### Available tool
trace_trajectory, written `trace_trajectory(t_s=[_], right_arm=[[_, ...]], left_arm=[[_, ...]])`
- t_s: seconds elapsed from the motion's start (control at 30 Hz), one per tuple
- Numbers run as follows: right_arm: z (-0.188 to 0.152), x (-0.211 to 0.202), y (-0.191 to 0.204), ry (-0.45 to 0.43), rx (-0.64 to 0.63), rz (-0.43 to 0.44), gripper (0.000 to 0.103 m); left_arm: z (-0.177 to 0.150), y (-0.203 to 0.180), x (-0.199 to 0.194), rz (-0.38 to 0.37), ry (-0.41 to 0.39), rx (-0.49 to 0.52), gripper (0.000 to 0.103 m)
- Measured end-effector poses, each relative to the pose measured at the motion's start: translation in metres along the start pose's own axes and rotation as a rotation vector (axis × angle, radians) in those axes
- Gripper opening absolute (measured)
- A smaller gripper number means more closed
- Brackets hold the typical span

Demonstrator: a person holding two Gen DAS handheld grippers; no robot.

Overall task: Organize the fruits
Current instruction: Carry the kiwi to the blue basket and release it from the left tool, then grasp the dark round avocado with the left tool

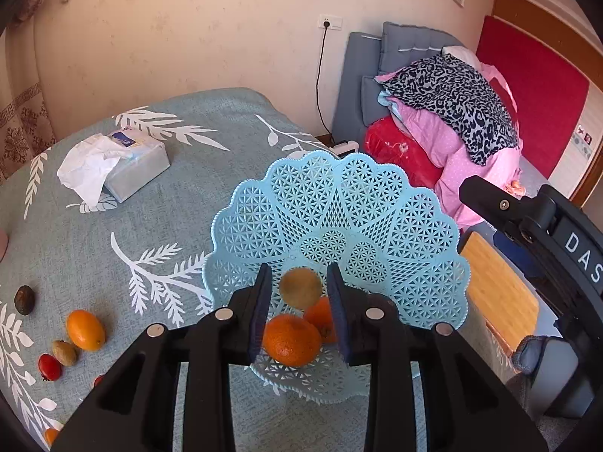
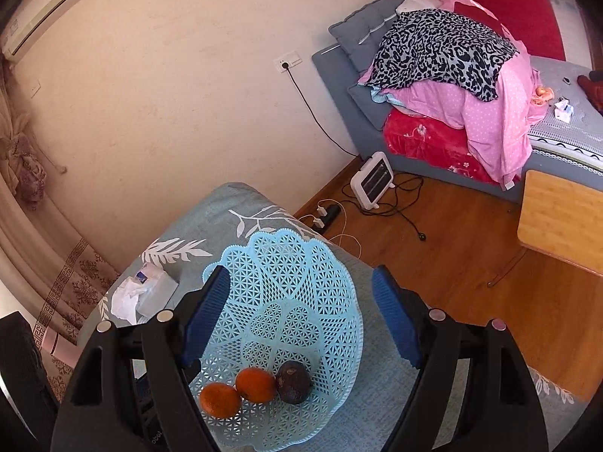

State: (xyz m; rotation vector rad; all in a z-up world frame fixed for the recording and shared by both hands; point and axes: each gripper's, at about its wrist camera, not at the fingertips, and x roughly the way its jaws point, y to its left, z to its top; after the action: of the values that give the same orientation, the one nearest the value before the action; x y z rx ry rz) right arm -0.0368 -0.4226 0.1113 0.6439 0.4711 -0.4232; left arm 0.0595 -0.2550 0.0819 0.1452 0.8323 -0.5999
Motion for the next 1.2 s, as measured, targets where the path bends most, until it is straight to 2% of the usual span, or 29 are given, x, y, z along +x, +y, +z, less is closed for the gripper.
trace_trajectory(t_s=[0.07,0.13,0.27,0.5,0.67,1.0,1.2], right_arm=[[0.000,0.000,-0.001,0.000,0.004,-0.002,0.079],[0.000,-0.001,0.001,0.000,0.005,-0.002,0.079],[0.000,-0.003,0.002,-0.005,0.005,0.006,0.079],[0.003,-0.022,0.007,-0.046,0.011,0.035,0.082],[0.001,-0.027,0.015,-0.042,-0.014,0.053,0.083],[-0.017,-0.016,0.043,0.040,-0.111,0.089,0.083],[-0.034,-0.006,0.063,0.102,-0.187,0.112,0.083]], left_arm=[[-0.001,0.002,-0.003,-0.007,-0.013,-0.004,0.075],[-0.003,0.006,-0.008,0.005,-0.039,-0.008,0.079],[-0.004,0.021,-0.017,0.022,-0.035,-0.037,0.089],[-0.006,0.060,-0.038,0.114,-0.045,-0.070,0.092],[-0.008,0.100,-0.054,0.185,-0.040,-0.117,0.092],[-0.026,0.170,-0.079,0.303,-0.009,-0.172,0.093],[-0.042,0.222,-0.079,0.350,0.028,-0.273,0.093]])
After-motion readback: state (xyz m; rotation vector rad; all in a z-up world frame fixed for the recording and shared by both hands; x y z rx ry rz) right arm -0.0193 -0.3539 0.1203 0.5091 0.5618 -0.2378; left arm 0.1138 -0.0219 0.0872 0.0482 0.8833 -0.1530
